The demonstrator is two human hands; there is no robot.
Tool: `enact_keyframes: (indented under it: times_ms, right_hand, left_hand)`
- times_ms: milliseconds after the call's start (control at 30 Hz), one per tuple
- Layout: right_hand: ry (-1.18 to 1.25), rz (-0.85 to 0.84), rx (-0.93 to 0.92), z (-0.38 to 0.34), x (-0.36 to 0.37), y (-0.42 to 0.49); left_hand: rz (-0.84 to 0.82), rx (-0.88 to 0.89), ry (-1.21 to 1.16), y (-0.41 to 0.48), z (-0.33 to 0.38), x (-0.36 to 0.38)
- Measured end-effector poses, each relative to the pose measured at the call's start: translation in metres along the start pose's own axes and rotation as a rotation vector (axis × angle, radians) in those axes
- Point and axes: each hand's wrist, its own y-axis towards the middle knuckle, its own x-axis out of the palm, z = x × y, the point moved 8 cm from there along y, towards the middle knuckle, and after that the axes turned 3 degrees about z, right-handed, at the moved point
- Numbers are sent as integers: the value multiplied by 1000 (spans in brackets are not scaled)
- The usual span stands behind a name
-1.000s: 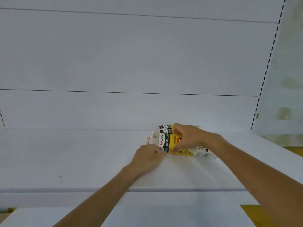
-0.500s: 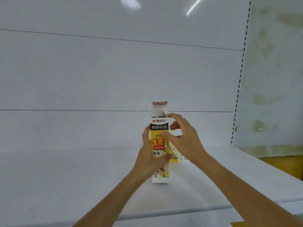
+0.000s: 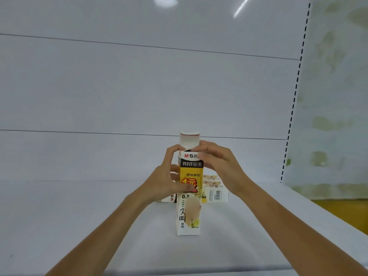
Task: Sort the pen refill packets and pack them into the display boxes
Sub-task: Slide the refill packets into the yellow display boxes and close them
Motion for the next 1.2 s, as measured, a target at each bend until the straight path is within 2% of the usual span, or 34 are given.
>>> enact_keyframes:
  times_ms: [67,167,300,400,667,800,967,1200]
  right_hand:
    - [-9,30,-33,-1,-3,4]
    - [32,28,19,5,-7,12]
    - [15,-27,-6,0,-6,17]
    - [-93,9,-61,-10,-7,22]
    - [-31,-65,-55,-18,-3,29]
    - [-1,-68,19,-10,-4,27]
    - [151,-86,167,0,5,28]
    - [177,-109,267,4,11,32]
  left_hand:
    - [15,6,-16,-1,-1,0]
    - [57,-5,-32,-9,-12,4]
    - [-63,-148,-148,-27,-46,33]
    - [-42,-175,-133,-29,-55,34]
    - [-67,-240,-179,-42,-64,39]
    - [-60,-252,-197,-43,-63,41]
    - [-41,-252,-205,-44,-64,41]
    - [-52,-255,-249,-45,-64,42]
